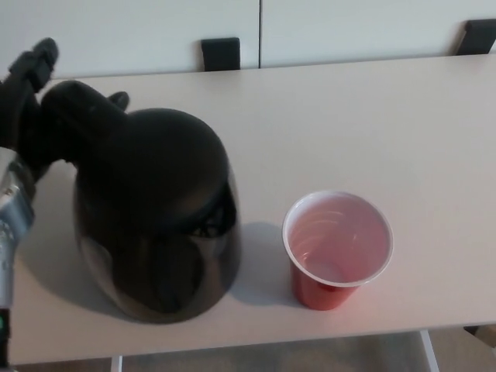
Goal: The robot walk towards a table in front and uses its left hand to pick up the pot from the base and pour water to the cup on the right hand side
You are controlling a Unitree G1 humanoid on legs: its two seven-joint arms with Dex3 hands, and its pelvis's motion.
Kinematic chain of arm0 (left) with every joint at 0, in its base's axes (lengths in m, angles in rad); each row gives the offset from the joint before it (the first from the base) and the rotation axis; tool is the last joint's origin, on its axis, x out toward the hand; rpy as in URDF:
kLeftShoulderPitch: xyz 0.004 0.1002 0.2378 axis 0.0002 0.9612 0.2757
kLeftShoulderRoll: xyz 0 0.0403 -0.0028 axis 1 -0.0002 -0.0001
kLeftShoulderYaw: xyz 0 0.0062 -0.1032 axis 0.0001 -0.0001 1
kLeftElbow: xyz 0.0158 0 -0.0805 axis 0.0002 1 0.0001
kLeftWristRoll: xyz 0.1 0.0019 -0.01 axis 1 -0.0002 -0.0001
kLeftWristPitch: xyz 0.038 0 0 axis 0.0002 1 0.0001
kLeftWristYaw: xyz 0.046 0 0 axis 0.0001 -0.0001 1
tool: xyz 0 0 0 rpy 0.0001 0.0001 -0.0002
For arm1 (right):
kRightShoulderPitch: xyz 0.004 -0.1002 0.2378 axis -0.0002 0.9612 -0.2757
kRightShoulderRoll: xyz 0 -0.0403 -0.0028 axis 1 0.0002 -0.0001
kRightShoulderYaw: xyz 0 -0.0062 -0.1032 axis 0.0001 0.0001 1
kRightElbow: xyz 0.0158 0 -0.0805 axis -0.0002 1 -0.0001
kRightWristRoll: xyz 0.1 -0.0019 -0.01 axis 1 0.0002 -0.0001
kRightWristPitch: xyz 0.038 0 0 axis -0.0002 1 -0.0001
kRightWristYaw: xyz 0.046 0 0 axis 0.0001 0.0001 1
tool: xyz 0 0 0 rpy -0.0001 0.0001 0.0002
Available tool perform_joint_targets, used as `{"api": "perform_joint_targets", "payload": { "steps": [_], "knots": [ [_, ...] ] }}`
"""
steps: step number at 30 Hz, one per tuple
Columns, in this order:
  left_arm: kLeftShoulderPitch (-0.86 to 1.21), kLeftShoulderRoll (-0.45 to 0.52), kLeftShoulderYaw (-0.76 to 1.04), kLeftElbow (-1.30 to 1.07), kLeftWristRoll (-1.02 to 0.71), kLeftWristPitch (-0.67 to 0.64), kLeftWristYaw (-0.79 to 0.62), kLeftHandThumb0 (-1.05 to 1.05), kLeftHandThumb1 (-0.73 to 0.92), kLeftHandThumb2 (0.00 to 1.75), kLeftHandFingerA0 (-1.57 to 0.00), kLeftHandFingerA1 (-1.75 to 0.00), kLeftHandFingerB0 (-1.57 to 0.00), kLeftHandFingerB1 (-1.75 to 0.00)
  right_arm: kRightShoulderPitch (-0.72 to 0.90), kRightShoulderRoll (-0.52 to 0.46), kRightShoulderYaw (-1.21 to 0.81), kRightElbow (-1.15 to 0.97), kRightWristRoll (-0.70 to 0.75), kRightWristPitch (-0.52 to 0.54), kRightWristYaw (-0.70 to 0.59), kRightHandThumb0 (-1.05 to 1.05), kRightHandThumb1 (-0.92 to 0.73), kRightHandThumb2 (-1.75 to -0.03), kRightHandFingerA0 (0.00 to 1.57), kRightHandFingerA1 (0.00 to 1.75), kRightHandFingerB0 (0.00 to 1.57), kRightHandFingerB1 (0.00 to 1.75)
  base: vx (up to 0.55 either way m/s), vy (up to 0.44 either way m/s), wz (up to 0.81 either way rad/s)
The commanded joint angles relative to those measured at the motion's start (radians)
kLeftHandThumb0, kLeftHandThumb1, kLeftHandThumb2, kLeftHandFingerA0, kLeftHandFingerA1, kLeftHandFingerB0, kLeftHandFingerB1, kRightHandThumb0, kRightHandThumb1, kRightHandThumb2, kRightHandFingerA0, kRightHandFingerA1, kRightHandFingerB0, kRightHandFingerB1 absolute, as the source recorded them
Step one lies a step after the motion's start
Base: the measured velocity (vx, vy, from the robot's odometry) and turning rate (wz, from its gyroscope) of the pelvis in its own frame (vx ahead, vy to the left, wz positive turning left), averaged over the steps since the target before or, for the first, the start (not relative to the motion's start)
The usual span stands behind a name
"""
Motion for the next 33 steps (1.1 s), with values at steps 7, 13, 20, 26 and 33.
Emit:
{"api": "perform_joint_targets", "payload": {
  "steps": [7, 13, 20, 26, 33],
  "knots": [
    [-0.053, 0.076, 0.017, 0.047, 0.023, -0.064, -0.104, -0.51, 0.35, 0.67, 0.0, -0.11, 0.0, -0.07, -0.098, -0.035, -0.005, -0.075, 0.002, -0.039, -0.011, -0.34, -0.37, -0.87, 0.22, 0.58, 0.27, 0.59, 0.0, 0.0, 0.0],
    [-0.028, 0.194, -0.105, 0.057, 0.077, -0.099, -0.3, -0.41, 0.31, 0.7, -0.01, -0.31, -0.01, -0.26, -0.106, -0.034, -0.007, -0.08, 0.009, -0.033, -0.001, -0.4, -0.57, -0.57, 0.25, 0.57, 0.31, 0.52, 0.0, 0.0, 0.0],
    [-0.03, 0.351, -0.326, 0.098, 0.152, -0.206, -0.558, -0.2, 0.34, 0.86, -0.1, -0.5, -0.07, -0.49, -0.1, -0.031, -0.008, -0.106, 0.01, -0.009, -0.006, -0.42, -0.57, -0.57, 0.25, 0.56, 0.31, 0.5, 0.0, 0.0, 0.0],
    [-0.02, 0.353, -0.418, 0.118, 0.177, -0.232, -0.569, -0.21, 0.37, 0.87, -0.03, -0.48, 0.0, -0.47, -0.102, -0.032, -0.01, -0.1, 0.007, -0.021, -0.01, -0.43, -0.57, -0.57, 0.29, 0.57, 0.33, 0.5, 0.0, 0.0, 0.0],
    [-0.036, 0.363, -0.447, 0.163, 0.175, -0.273, -0.579, -0.23, 0.39, 0.88, -0.03, -0.48, 0.0, -0.47, -0.102, -0.037, -0.015, -0.106, 0.013, -0.021, 0.002, -0.42, -0.58, -0.57, 0.26, 0.56, 0.3, 0.5, 0.0, 0.0, 0.0]
  ]
}}
